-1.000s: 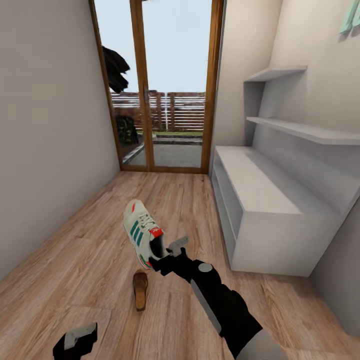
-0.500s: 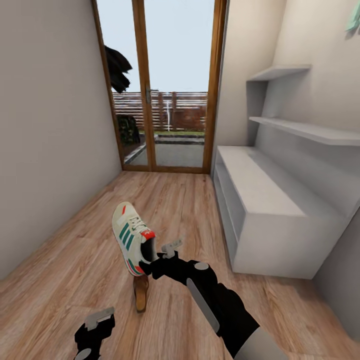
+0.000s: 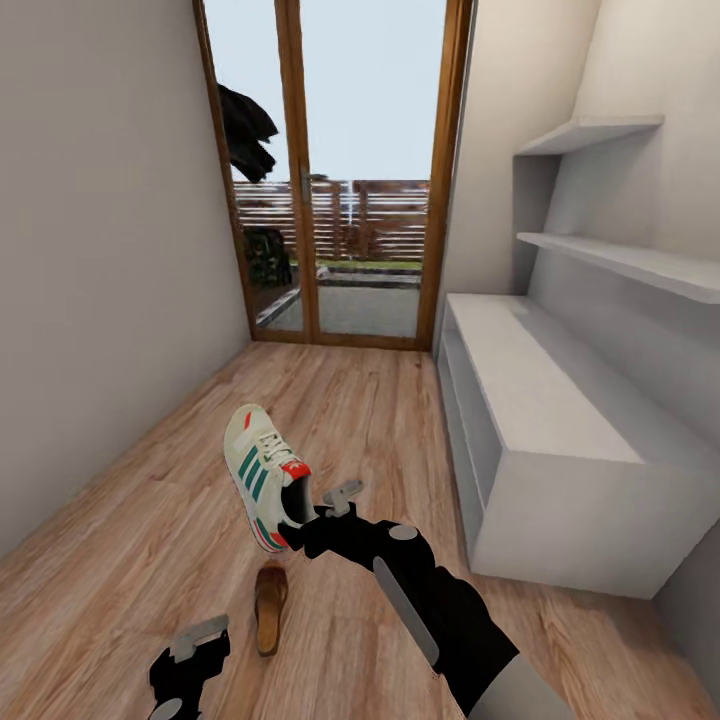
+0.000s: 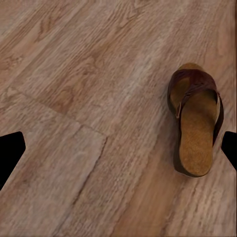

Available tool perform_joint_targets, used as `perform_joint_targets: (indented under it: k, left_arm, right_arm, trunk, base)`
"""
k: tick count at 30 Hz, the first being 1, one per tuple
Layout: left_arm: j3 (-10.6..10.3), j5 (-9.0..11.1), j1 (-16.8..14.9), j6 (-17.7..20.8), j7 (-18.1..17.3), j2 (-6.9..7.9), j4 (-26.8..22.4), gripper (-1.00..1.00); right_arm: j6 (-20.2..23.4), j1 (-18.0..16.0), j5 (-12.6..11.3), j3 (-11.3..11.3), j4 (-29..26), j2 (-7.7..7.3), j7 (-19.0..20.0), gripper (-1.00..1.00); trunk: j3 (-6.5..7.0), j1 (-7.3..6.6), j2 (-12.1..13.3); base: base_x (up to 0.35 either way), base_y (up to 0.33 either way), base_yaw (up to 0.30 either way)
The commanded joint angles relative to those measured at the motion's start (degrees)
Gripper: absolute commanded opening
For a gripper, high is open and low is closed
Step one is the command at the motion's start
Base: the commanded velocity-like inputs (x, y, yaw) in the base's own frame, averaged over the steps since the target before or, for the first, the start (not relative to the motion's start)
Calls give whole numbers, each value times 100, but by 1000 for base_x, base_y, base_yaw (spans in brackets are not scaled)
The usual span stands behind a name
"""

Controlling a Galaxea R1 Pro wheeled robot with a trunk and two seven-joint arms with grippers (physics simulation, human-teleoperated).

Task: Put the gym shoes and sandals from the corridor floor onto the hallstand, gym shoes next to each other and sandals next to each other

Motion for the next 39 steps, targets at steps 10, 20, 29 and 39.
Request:
perform_joint_targets:
  k: [10, 20, 29, 39]
  left_arm:
    - [-10, 54, -1, -33, 0, 3, 6, 100]
    - [-3, 63, 17, -52, 0, 4, -43, 100]
    - [-2, 63, 17, -60, 7, 6, -41, 100]
    - [1, 68, 28, -75, 2, 6, 3, 100]
  right_arm:
    - [26, -3, -39, 10, -8, 0, 3, -100]
    - [52, -3, -40, 4, -21, 0, 233, -100]
    - [52, -3, -40, 5, -21, 0, 240, -100]
    - [52, -3, -40, -1, -19, 0, 241, -100]
  trunk:
    - [-6, 1, -2]
    - [-6, 1, -2]
    - [-6, 1, -2]
    - [-29, 1, -2]
  base:
    - [198, -136, 1]
    - [220, -10, 0]
    - [233, -178, 0]
    - [118, -137, 91]
